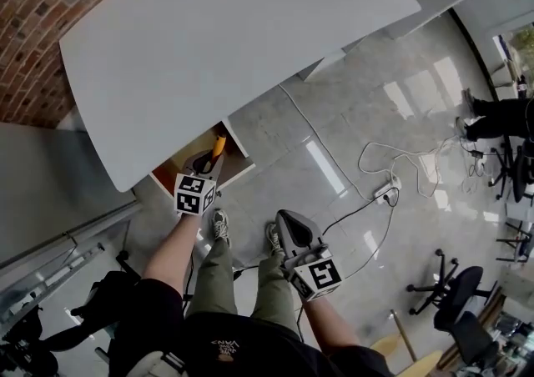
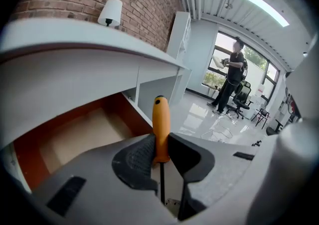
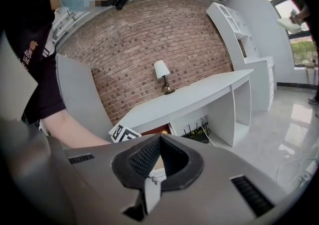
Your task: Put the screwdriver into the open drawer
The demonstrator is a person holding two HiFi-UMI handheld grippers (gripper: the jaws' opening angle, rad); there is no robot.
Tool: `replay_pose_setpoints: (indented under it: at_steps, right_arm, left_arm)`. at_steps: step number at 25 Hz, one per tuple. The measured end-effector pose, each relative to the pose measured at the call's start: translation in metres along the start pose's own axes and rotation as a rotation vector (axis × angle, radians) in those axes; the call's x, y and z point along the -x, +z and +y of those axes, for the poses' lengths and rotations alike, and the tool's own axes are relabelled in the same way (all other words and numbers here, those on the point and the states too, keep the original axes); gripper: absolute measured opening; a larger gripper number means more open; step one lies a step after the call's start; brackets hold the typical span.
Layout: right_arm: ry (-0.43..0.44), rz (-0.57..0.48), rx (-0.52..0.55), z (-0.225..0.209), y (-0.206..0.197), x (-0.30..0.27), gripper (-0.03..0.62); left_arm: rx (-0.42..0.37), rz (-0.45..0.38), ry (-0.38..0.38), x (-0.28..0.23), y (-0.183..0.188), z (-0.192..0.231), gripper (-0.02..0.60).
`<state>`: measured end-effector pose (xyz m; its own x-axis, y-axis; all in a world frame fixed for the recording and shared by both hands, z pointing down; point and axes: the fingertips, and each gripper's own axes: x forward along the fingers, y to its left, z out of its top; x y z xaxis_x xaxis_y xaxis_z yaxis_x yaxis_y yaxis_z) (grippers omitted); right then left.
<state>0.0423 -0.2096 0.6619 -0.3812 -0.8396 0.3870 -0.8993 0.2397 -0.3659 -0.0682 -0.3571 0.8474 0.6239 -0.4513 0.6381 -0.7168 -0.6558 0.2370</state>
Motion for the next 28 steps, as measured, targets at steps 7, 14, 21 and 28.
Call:
replay_pose_setpoints:
  at_steps: [7, 14, 21, 28]
  right_arm:
    - [0.013, 0.035, -0.021, -0.005, -0.017, -0.015, -0.005]
    - [0.009, 0.055, -0.038, -0.014, -0.034, -0.019, -0.005]
    - [0.007, 0.066, -0.047, -0.019, -0.044, -0.017, -0.005]
    - [-0.009, 0.080, -0.065, -0.027, -0.056, -0.012, -0.005]
  left_arm:
    - [0.034, 0.120, 0.071, -0.032, -0.031, 0.029, 0.083]
    - [0.073, 0.190, 0.109, -0.056, -0.045, 0.046, 0.083]
    - [0.129, 0.242, 0.098, -0.080, -0.055, 0.051, 0.083]
    - [0.157, 0.301, 0.082, -0.093, -0.065, 0.056, 0.083]
